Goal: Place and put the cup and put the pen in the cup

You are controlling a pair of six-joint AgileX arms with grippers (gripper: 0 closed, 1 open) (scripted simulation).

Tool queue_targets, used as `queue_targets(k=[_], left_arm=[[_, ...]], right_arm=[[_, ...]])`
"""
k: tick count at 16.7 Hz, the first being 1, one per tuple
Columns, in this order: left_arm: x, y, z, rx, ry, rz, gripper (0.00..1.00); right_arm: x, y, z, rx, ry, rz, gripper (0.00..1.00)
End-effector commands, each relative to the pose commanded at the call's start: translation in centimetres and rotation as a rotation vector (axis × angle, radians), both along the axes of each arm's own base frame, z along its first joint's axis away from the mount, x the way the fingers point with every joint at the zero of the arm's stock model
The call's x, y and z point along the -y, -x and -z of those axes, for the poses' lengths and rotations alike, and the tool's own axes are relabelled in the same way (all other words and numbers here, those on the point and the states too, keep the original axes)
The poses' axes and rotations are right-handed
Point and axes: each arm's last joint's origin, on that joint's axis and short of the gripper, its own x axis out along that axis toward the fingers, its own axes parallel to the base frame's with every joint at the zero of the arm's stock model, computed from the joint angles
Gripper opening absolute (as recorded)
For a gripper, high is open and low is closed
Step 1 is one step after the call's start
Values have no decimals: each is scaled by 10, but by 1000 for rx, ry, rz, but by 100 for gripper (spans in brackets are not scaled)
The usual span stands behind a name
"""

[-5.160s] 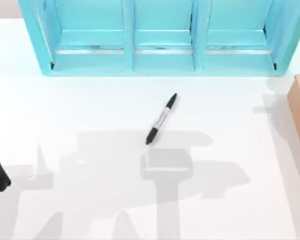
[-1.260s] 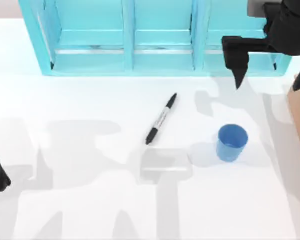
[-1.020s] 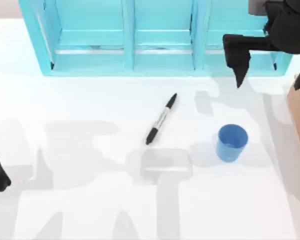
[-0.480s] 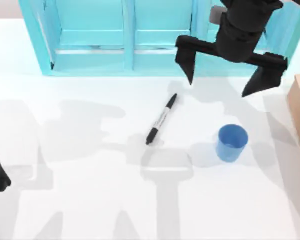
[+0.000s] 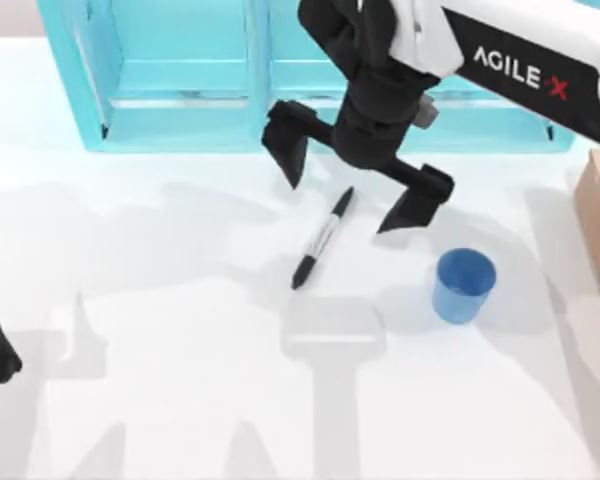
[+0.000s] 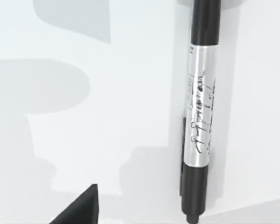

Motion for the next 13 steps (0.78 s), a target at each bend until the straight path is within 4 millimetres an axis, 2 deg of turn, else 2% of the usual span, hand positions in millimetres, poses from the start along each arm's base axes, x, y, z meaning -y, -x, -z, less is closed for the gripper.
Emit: queue_targets(k=[6, 8, 13], left_arm=[[0, 0, 0, 0, 0, 0, 100], [0, 0, 0, 0, 0, 0, 100], [0, 0, 0, 0, 0, 0, 100]], right_arm=[[1, -2, 5, -1, 2, 2, 100], [-4, -4, 21, 0, 0, 0, 100], [-16, -8, 79, 0, 0, 0, 100]])
